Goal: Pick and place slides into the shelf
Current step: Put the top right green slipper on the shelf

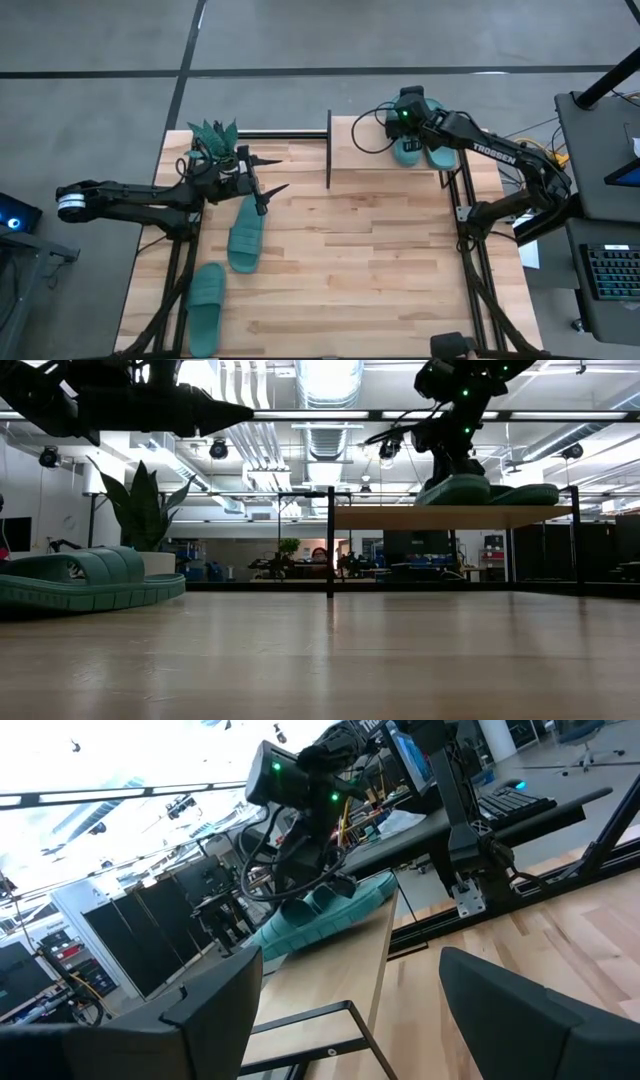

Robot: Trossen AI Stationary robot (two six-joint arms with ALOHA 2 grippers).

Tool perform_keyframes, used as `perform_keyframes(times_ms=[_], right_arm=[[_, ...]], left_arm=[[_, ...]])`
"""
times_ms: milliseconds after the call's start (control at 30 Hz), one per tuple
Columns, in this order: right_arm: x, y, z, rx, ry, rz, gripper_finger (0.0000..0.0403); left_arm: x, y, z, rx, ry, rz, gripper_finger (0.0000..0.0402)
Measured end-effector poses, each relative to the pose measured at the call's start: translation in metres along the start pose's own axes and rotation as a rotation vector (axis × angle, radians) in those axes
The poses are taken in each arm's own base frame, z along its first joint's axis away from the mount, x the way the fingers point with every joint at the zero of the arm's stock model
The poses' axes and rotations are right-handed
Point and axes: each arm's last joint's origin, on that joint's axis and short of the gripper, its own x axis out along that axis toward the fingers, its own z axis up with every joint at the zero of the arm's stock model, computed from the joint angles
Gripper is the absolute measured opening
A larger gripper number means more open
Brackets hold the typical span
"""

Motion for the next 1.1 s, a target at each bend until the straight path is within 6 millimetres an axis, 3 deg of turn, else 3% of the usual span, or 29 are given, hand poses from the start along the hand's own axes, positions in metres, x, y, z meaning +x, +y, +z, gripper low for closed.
perform_keyframes(times_ms=[800,1100], right_arm=[[0.000,0.008,-0.003,0.021,0.013,0.082,0.0016],[-0.010,0.002,-0.005,0.120,-0.019,0.157,0.0094]], left_arm=[[0.000,0.000,0.000,0.000,-0.001,0.001,0.0288],[0.000,0.000,0.000,0.002,-0.001,0.000,0.0288]])
